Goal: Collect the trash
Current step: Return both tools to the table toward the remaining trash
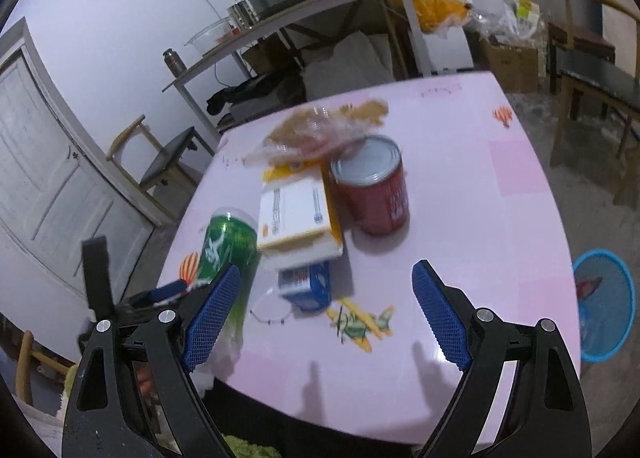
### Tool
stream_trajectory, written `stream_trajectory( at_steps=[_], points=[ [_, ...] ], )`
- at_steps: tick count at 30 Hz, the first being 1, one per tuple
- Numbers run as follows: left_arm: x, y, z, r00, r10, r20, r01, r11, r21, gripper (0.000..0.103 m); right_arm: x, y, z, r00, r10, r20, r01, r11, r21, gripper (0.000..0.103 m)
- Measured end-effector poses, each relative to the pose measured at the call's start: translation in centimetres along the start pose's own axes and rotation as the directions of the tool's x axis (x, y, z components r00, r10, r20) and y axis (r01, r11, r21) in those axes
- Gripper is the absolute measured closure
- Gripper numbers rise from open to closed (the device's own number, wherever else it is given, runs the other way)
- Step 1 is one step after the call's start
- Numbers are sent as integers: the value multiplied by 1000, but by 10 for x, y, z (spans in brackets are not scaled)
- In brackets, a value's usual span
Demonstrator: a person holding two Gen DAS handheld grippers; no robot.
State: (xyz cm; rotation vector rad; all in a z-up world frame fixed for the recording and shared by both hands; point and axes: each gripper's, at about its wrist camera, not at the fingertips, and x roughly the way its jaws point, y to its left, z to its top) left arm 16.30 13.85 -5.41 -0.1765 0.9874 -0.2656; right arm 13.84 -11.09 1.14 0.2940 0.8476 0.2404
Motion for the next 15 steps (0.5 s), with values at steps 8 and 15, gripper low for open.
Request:
stream_trajectory(
  at_steps=[8, 15],
  points=[
    [15, 2, 11, 1000, -21, -2, 21, 1000, 17, 13, 6, 31, 50, 998, -16, 62, 26, 987, -159, 19],
    [20, 17, 20, 1000, -13, 16, 14, 1000, -13, 13, 19, 50, 77, 996, -2, 85, 21, 974, -228, 19]
  ],
)
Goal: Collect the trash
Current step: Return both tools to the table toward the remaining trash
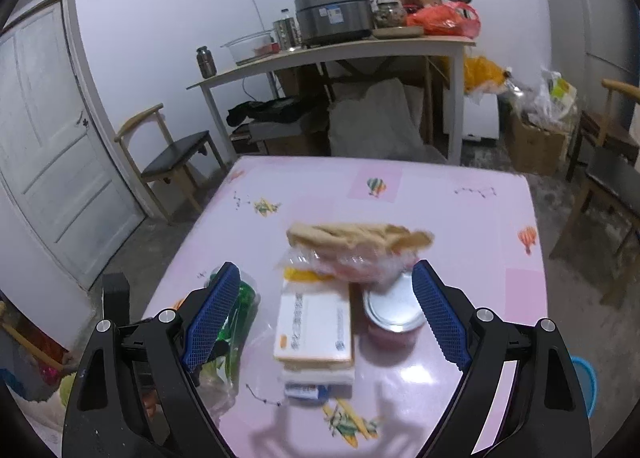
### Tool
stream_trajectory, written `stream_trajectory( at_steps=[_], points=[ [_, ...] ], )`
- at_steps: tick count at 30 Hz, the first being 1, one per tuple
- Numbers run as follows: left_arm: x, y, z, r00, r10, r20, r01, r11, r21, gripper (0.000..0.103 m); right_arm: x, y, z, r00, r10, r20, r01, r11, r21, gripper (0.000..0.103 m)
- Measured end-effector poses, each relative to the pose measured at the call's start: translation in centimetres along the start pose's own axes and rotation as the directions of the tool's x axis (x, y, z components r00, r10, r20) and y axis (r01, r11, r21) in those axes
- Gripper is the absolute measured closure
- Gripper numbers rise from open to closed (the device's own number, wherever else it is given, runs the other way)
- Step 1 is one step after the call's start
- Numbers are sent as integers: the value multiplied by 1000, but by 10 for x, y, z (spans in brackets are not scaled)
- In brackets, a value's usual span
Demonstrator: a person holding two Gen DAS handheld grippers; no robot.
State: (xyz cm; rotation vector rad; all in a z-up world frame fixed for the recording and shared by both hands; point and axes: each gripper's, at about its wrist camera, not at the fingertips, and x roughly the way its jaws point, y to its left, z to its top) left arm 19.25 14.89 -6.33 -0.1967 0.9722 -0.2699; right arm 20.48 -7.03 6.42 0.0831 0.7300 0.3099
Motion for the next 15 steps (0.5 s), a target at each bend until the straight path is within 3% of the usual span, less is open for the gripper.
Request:
stream_trajectory(
  at_steps=[5, 9, 13, 15],
  points=[
    [-2, 8, 5, 1000, 8, 15, -8, 1000, 9, 13, 21, 8, 23, 999, -2, -54, -2, 996, -85, 20],
    [-2, 17, 10, 1000, 14, 25, -14, 1000, -1, 13, 47, 21, 52, 989, -15, -148, -13, 982, -188, 20],
    [-3, 21, 11, 1000, 2, 24, -2, 1000, -10, 13, 93, 35, 73, 956, -20, -292, -65, 958, -279, 20],
    [-4, 22, 10, 1000, 0, 25, 0, 1000, -19, 13, 128, 40, 77, 915, -37, -401, -92, 950, -298, 22]
  ],
)
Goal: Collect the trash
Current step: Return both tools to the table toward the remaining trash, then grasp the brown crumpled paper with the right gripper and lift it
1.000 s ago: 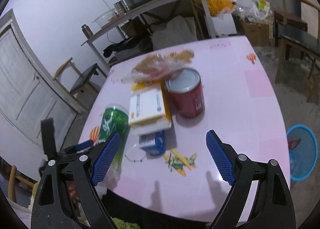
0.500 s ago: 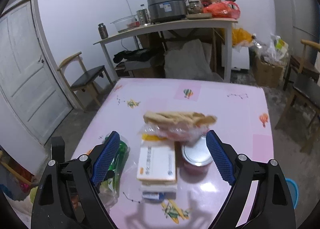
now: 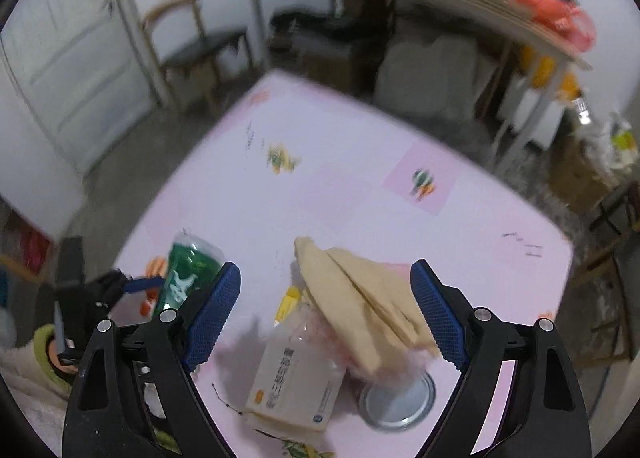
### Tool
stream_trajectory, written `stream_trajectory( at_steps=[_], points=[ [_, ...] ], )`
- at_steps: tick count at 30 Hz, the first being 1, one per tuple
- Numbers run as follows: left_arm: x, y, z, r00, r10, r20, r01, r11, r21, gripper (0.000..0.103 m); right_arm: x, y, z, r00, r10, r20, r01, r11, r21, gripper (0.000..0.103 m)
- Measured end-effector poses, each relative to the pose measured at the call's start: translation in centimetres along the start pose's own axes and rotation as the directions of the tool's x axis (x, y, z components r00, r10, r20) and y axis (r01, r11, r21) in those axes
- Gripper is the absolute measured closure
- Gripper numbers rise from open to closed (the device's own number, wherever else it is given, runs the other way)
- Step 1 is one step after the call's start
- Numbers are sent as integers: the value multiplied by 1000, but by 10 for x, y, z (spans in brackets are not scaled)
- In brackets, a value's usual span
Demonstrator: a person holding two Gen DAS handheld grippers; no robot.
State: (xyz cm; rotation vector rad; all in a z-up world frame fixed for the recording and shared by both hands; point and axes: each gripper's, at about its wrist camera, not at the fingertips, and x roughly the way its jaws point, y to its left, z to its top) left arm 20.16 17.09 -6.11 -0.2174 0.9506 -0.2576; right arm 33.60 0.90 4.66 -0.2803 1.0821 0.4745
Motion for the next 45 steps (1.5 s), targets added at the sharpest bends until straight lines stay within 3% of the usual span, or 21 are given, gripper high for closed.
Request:
stream_trajectory(
  at_steps=[5, 9, 13, 20, 26, 28, 29, 31, 33, 39, 45],
  points=[
    [-4, 2, -2, 1000, -9, 7, 9, 1000, -5, 13, 40, -4, 15, 989, -4, -147, 6, 1000, 10, 29],
    [-9, 3, -5, 999, -28, 23, 28, 1000, 2, 13, 28, -14, 14, 993, 40, -113, -33, 998, 55, 29],
    [-10, 3, -6, 999, -45, 20, 45, 999, 14, 13, 26, -14, 13, 990, 40, -134, -38, 999, 14, 27],
    [-12, 6, -7, 998, -51, 20, 51, 999, 7, 13, 71, -1, 23, 953, 14, -304, -47, 994, -101, 30],
    [-12, 6, -7, 998, -63, 12, 62, 998, 14, 13, 93, -16, 21, 932, 29, -360, -41, 999, -24, 61],
    [-12, 5, -7, 998, -66, 12, 66, 998, 20, 13, 95, -20, 17, 928, 47, -369, -46, 999, 11, 80],
    [-11, 4, -6, 998, -67, 11, 67, 998, 22, 13, 96, -22, 16, 928, 49, -369, -45, 999, 21, 84],
    [-10, 3, -6, 998, -69, 13, 69, 997, 28, 13, 93, -26, 13, 934, 56, -353, -41, 998, 51, 96],
    [-9, 2, -5, 997, -69, 16, 69, 997, 29, 13, 87, -31, 12, 944, 68, -323, -44, 996, 82, 98],
    [-8, 0, -6, 998, -59, 31, 58, 998, 40, 13, 55, -50, 10, 983, 64, -173, -33, 983, 178, 101],
    [-10, -2, -8, 998, -46, 35, 44, 998, 44, 13, 9, -70, 5, 999, 38, 12, -40, 963, 268, 101]
  ],
)
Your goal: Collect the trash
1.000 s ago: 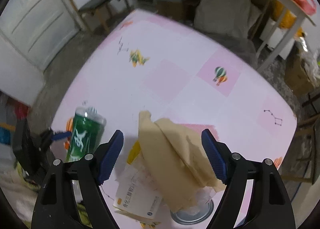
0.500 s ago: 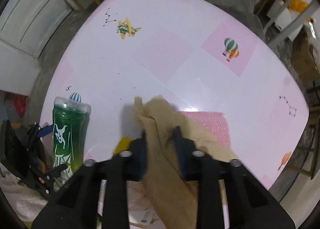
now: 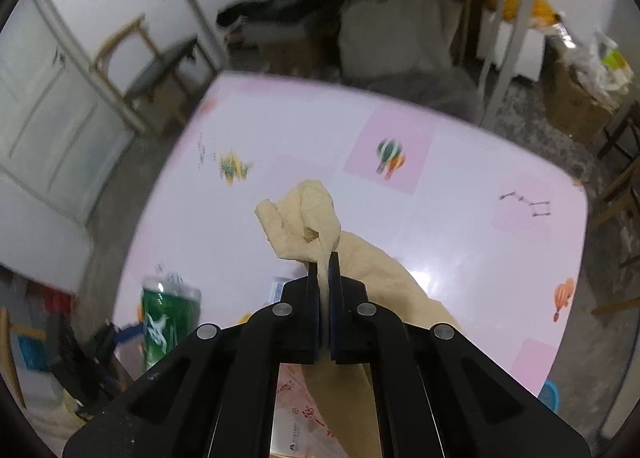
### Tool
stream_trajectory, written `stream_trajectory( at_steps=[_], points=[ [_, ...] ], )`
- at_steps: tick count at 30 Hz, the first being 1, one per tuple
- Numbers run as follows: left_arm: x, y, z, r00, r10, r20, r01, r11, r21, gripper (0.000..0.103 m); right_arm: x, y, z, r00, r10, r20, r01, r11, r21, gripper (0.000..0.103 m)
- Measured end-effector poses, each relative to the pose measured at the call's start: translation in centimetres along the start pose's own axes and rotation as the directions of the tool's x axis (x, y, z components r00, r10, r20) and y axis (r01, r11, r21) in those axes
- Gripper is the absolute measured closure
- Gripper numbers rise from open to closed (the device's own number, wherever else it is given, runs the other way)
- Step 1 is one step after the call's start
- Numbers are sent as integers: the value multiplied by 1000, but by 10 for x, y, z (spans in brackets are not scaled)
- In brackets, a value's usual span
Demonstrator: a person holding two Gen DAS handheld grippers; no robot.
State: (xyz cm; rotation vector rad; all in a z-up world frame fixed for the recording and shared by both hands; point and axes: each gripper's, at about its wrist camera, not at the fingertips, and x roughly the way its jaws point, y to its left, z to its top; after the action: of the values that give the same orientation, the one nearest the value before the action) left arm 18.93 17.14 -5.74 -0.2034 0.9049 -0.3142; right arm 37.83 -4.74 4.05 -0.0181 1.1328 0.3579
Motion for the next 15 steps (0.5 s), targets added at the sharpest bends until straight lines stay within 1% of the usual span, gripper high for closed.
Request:
stream_trajectory(
  at_steps=[4, 7, 13, 15],
  points=[
    [-1, -2, 0, 1000, 17, 5, -17, 1000, 1, 13, -30, -10, -5, 994, 20, 110, -25, 999, 46, 101],
    [-2, -4, -1, 1000, 29, 9, -29, 1000, 3, 13, -55, -16, -12, 982, 46, 186, -60, 996, 72, 101],
    [-7, -8, -4, 998, 52, 22, -52, 999, 8, 13, -88, -16, -35, 962, 84, 259, -113, 989, 99, 101],
    [-9, -9, -5, 998, 60, 31, -60, 998, 14, 13, -103, -14, -47, 952, 96, 289, -129, 987, 100, 101]
  ],
)
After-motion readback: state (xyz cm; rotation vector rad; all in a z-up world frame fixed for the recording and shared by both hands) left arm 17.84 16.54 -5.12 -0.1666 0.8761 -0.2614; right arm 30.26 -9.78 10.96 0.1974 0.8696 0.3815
